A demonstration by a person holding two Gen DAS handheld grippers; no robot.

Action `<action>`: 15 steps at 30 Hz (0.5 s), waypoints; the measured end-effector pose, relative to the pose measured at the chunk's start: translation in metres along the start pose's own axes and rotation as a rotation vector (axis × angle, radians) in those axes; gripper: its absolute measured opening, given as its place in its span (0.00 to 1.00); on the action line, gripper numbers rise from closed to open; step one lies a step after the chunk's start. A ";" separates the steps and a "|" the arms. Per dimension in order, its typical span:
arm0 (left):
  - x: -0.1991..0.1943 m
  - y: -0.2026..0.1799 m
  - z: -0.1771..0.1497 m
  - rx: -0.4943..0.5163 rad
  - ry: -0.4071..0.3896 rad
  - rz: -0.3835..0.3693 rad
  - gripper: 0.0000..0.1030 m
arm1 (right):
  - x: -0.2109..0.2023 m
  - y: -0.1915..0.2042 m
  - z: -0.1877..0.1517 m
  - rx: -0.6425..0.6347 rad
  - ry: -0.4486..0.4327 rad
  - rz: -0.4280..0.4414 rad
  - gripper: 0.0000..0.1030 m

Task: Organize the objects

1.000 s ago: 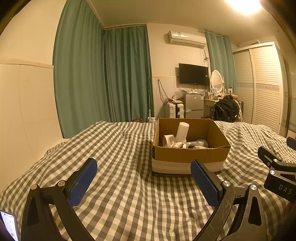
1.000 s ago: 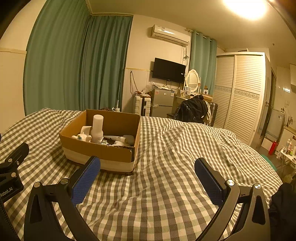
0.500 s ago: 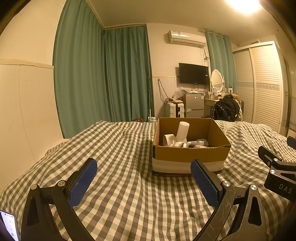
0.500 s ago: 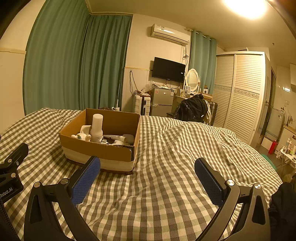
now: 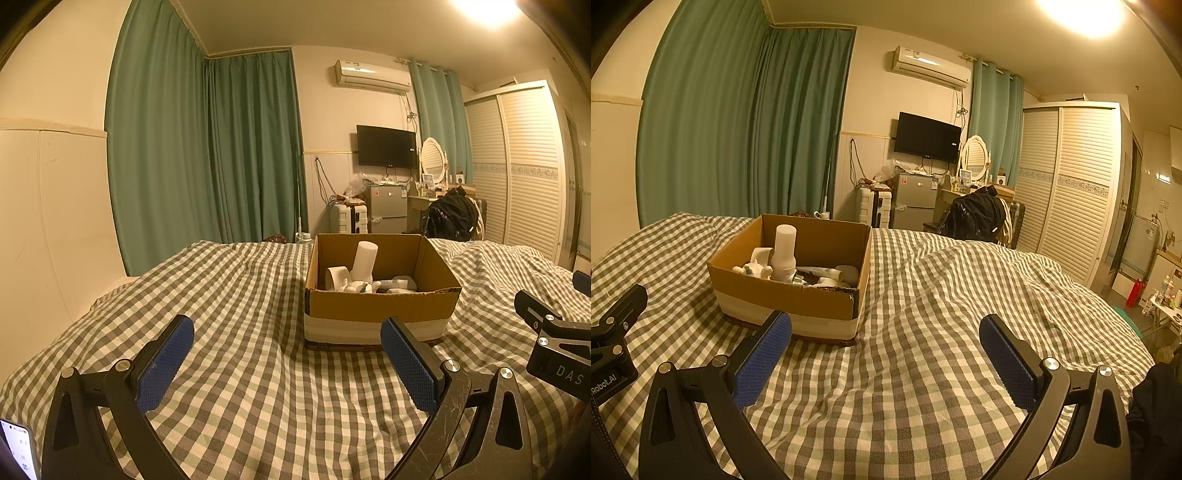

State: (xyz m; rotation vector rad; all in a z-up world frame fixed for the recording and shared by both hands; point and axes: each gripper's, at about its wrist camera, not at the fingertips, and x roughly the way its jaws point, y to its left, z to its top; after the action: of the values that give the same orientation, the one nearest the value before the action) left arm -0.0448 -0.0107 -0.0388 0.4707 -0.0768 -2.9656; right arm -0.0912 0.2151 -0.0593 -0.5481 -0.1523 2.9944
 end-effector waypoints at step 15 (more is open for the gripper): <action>0.000 0.000 0.000 0.000 0.000 -0.001 1.00 | 0.002 -0.001 -0.005 0.000 0.013 -0.002 0.99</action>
State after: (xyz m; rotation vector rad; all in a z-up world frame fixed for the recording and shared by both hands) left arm -0.0451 -0.0109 -0.0390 0.4707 -0.0767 -2.9666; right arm -0.0913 0.2162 -0.0643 -0.5671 -0.1523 2.9883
